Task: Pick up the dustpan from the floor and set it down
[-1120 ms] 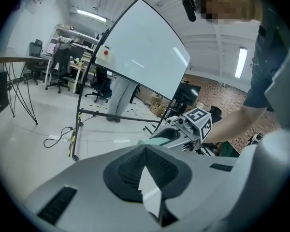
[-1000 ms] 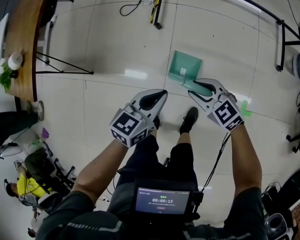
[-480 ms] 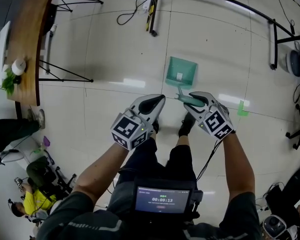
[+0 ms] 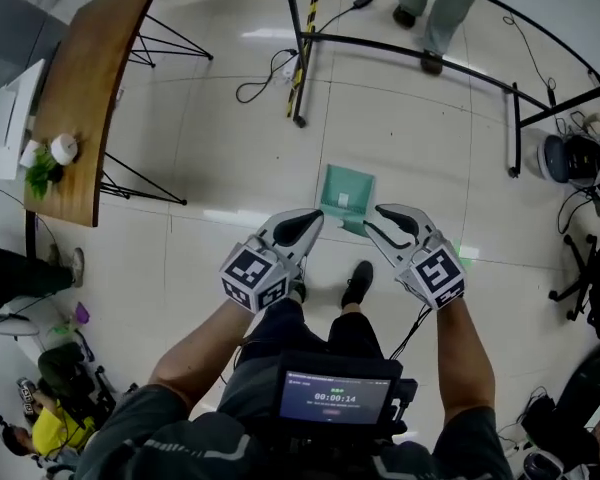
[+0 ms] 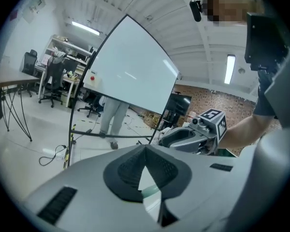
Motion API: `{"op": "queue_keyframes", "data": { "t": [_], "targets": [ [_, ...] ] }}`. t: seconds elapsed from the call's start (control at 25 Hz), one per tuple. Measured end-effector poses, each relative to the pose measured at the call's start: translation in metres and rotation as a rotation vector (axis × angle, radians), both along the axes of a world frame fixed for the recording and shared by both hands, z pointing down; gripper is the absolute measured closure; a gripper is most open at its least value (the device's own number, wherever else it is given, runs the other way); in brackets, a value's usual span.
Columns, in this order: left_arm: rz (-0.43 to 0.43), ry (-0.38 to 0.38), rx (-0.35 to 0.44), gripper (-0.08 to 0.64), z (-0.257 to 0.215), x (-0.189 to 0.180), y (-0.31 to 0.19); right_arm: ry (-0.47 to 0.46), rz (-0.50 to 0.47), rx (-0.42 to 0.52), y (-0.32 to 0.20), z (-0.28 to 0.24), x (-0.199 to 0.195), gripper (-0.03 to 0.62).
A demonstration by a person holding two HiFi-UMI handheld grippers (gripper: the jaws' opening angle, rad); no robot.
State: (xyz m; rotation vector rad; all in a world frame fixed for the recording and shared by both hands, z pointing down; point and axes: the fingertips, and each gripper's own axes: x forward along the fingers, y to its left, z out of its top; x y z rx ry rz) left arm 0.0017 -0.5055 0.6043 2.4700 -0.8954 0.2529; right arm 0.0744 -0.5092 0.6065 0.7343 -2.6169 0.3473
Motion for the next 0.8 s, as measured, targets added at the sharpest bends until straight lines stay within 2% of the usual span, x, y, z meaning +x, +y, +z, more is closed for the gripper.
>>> {"op": "queue_keyframes", "data": {
  "t": [0.12,0.16,0.28,0.44,0.6,0.8],
  "targets": [
    [-0.047,0.044,0.093,0.534,-0.091,-0.015,-0.01,-0.121,0.016,0.077,-0.005,-0.107,-0.006,0.507],
    [-0.057,0.056,0.139,0.534,-0.124,-0.018,-0.013,-0.148,0.014,0.101,-0.004,-0.14,-0.007,0.511],
    [-0.064,0.088,0.274,0.534,-0.214,-0.024,-0.009,-0.147,0.016,0.184,0.007,-0.222,-0.012,0.511],
    [0.06,0.131,0.411,0.534,-0.308,-0.011,0.028,-0.164,0.056,0.268,0.029,-0.31,-0.006,0.511],
    [0.075,0.131,0.467,0.534,-0.362,-0.004,0.055,-0.173,0.118,0.325,0.051,-0.363,0.013,0.546],
    [0.074,0.114,0.48,0.534,-0.376,-0.001,0.065,-0.172,0.187,0.404,0.06,-0.385,0.029,0.569]
  ]
}}
